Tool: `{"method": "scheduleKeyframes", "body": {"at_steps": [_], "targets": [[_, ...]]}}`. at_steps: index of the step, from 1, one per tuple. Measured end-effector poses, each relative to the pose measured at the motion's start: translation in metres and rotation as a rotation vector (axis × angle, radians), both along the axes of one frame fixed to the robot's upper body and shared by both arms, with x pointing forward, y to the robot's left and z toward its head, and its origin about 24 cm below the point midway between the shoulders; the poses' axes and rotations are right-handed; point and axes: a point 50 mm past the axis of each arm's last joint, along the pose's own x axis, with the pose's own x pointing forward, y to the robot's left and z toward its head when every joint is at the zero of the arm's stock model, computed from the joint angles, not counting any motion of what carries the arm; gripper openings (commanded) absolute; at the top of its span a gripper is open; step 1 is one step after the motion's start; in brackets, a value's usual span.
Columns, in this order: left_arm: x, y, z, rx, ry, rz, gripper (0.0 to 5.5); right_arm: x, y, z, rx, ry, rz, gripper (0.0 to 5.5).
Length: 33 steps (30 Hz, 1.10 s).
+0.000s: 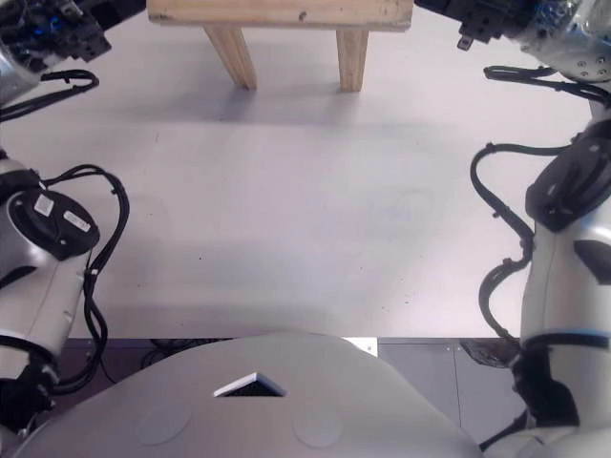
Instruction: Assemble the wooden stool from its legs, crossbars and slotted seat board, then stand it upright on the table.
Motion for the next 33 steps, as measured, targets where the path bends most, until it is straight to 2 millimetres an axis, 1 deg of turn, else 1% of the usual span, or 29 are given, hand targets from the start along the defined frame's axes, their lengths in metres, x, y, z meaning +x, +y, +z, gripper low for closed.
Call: {"method": "scheduleKeyframes", "body": {"at_steps": [1, 2, 3, 5, 8, 9, 11, 12, 13, 15, 16, 17, 18, 19, 21, 22, 23, 24, 25, 27, 28, 29, 30, 31, 32, 33], "targets": [[0.006, -0.001, 0.002, 0.014, 0.018, 0.036, 1.3, 0.006, 0.003, 0.0, -0.001, 0.014, -0.035, 1.64], [0.016, -0.005, 0.007, 0.034, 0.042, 0.091, 1.19, 0.015, 0.01, 0.0, 0.003, 0.039, -0.094, 1.59], [0.025, -0.008, 0.01, 0.032, 0.053, 0.131, 1.01, 0.023, 0.013, 0.002, 0.006, 0.051, -0.157, 1.49], [0.041, -0.015, 0.011, 0.033, 0.075, 0.208, 0.8, 0.034, 0.021, 0.001, -0.001, 0.086, -0.244, 1.39], [0.064, -0.027, 0.007, 0.027, 0.1, 0.323, 0.42, 0.047, 0.034, -0.008, 0.006, 0.137, -0.349, 1.36], [0.069, -0.03, 0.006, 0.038, 0.099, 0.35, 0.42, 0.05, 0.035, -0.008, 0.01, 0.14, -0.377, 1.36], [0.076, -0.035, 0.004, 0.054, 0.093, 0.385, 0.76, 0.053, 0.043, -0.011, 0.01, 0.156, -0.39, 1.36], [0.077, -0.036, 0.002, 0.056, 0.081, 0.385, 0.92, 0.053, 0.043, -0.012, 0.004, 0.154, -0.391, 1.36], [0.077, -0.037, 0.001, 0.058, 0.072, 0.38, 1.05, 0.052, 0.043, -0.012, -0.003, 0.146, -0.388, 1.64], [0.078, -0.038, -0.001, 0.064, 0.043, 0.373, 1.36, 0.051, 0.042, -0.012, -0.018, 0.112, -0.371, 1.97], [0.079, -0.037, -0.001, 0.072, -0.005, 0.384, 1.6, 0.051, 0.042, -0.012, -0.034, 0.077, -0.362, 2.23], [0.079, -0.038, -0.004, 0.082, -0.053, 0.391, 1.68, 0.05, 0.042, -0.014, -0.042, 0.051, -0.356, 2.33], [0.079, -0.037, -0.005, 0.105, -0.121, 0.405, 1.7, 0.05, 0.039, -0.016, -0.051, 0.02, -0.358, 2.54], [0.078, -0.036, -0.006, 0.12, -0.19, 0.43, 1.7, 0.049, 0.037, -0.017, -0.061, -0.008, -0.365, 2.7], [0.071, -0.027, -0.014, 0.166, -0.33, 0.502, 1.7, 0.048, 0.026, -0.019, -0.05, -0.077, -0.415, 2.75], [0.062, -0.017, -0.022, 0.217, -0.409, 0.557, 1.7, 0.044, 0.009, -0.021, -0.049, -0.134, -0.48, 2.75], [0.057, -0.016, -0.023, 0.253, -0.471, 0.584, 1.7, 0.042, 0.002, -0.019, -0.04, -0.189, -0.518, 2.75], [0.05, -0.015, -0.027, 0.282, -0.521, 0.612, 1.52, 0.038, -0.007, -0.017, -0.034, -0.249, -0.565, 2.78], [0.042, -0.014, -0.036, 0.314, -0.548, 0.638, 1.38, 0.032, -0.013, -0.016, -0.006, -0.314, -0.612, 2.78], [0.029, -0.016, -0.054, 0.389, -0.58, 0.66, 1.06, 0.019, -0.023, -0.019, -0.06, -0.433, -0.708, 2.47], [0.025, -0.016, -0.059, 0.423, -0.586, 0.663, 0.95, 0.014, -0.027, -0.021, -0.107, -0.466, -0.746, 2.33], [0.018, -0.015, -0.07, 0.486, -0.587, 0.669, 0.76, 0.004, -0.031, -0.028, -0.216, -0.521, -0.824, 2.12], [0.01, -0.014, -0.08, 0.557, -0.586, 0.681, 0.57, -0.007, -0.034, -0.039, -0.413, -0.567, -0.905, 1.92], [0.002, -0.014, -0.091, 0.603, -0.571, 0.686, 0.43, -0.017, -0.034, -0.052, -0.582, -0.587, -0.95, 1.76], [-0.007, -0.015, -0.101, 0.645, -0.563, 0.697, 0.29, -0.029, -0.033, -0.066, -0.772, -0.604, -0.976, 1.61], [-0.019, -0.019, -0.113, 0.691, -0.561, 0.705, 0.13, -0.044, -0.025, -0.086, -0.923, -0.61, -0.984, 1.43]]}}
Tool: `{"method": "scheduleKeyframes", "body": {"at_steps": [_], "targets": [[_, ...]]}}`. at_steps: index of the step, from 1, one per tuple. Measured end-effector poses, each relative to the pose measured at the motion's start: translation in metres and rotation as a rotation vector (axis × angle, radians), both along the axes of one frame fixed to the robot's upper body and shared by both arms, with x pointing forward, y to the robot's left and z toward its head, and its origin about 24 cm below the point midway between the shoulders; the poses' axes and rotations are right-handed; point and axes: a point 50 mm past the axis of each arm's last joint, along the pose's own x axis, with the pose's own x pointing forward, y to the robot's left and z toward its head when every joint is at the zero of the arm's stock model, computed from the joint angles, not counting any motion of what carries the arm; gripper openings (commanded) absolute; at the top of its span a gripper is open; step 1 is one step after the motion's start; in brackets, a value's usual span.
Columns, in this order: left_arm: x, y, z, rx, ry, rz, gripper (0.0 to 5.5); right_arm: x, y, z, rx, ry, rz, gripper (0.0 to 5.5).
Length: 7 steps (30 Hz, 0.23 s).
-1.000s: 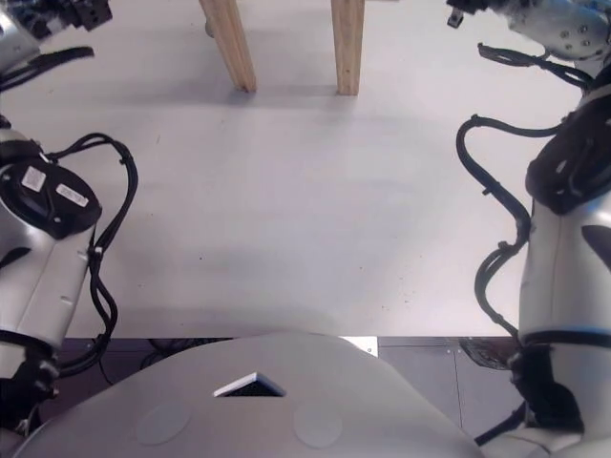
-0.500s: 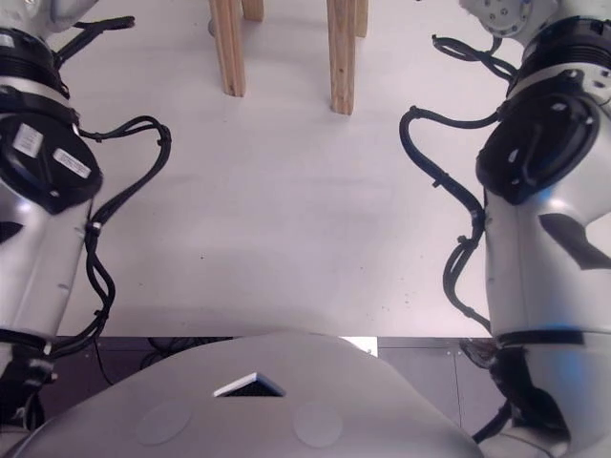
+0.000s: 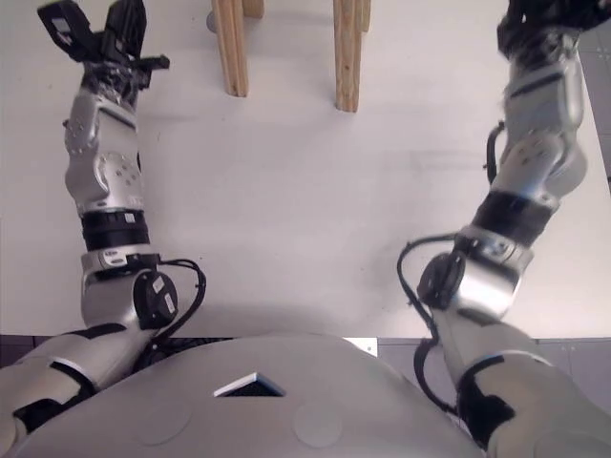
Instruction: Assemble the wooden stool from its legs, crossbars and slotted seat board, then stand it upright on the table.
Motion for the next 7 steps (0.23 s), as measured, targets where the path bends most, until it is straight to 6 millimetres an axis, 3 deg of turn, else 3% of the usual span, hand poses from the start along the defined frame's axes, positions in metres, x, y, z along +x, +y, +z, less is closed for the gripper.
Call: {"method": "scheduleKeyframes", "body": {"at_steps": [2, 3, 4, 7], "targets": [[-0.025, -0.018, -0.017, 0.086, -0.012, 0.022, 0.0, -0.034, 0.038, -0.04, -0.185, 0.077, -0.02, 1.09], [-0.034, -0.025, -0.022, 0.1, -0.016, 0.024, 0.0, -0.044, 0.057, -0.051, -0.209, 0.092, 0.011, 0.9], [-0.039, -0.034, -0.025, 0.109, -0.024, 0.022, 0.0, -0.048, 0.071, -0.052, -0.231, 0.076, 0.04, 0.84], [-0.042, -0.046, -0.025, 0.1, -0.045, 0.033, 0.0, -0.047, 0.09, -0.04, -0.262, -0.017, 0.068, 0.36]]}}
